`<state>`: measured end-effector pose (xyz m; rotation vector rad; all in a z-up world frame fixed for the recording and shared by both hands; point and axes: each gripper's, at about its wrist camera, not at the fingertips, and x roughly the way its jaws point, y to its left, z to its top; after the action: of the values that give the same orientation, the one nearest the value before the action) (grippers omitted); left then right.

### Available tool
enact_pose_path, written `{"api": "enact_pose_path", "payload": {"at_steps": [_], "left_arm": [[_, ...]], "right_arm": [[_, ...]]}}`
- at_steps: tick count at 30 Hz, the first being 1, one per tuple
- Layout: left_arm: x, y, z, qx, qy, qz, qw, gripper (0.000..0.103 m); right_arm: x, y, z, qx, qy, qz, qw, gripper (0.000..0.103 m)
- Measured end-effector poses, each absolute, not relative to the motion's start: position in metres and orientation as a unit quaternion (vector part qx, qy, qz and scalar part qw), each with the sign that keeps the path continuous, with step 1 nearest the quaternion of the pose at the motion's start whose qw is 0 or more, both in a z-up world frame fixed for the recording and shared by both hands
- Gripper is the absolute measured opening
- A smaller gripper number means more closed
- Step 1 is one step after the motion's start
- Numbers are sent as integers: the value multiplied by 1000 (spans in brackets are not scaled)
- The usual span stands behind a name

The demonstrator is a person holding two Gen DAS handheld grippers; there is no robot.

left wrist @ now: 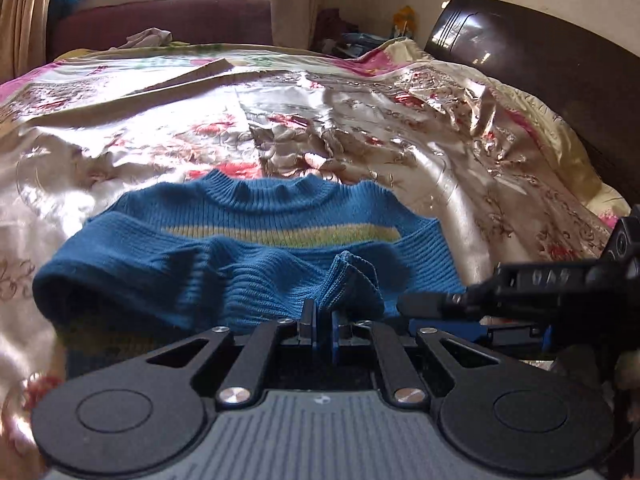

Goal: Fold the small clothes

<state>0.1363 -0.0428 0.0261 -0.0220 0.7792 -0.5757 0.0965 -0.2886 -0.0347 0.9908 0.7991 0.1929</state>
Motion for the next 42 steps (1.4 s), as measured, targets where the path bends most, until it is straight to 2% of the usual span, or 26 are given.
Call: {"api": "enact_pose_path", "payload": {"at_steps": [3,7,16,18,19,20,22,26,33,42], "left_arm": [[126,-33,31,-7,363,-276,890,14],[119,-30,33,-5,353,-284,892,14],[108,-28,29,4,353,-300,886,14],[106,-31,29,10,353,-304,885,14],[106,-34,29,13,352,-305,885,14],[105,-36,29,16,351,-308,884,14],[104,-40,31,22,349,-315,882,14],[106,-53,37,34,334,-329,883,14],[118,-88,55,26,295,-365,883,14],[122,-105,27,48,354,-368,858,15]], "right_arm": [[96,-287,-39,502,377,120,769,40],[98,-280,-44,539,376,133,742,61],[119,-279,-55,604,373,124,694,62],[127,-275,-51,576,385,113,712,58],[129,-273,-48,561,391,107,721,46],[132,-272,-46,550,400,106,726,30],[137,-272,-43,533,411,102,733,12],[145,-277,-18,476,393,102,780,8],[160,-298,37,381,349,112,849,8],[161,-339,-9,331,402,26,853,8]]}}
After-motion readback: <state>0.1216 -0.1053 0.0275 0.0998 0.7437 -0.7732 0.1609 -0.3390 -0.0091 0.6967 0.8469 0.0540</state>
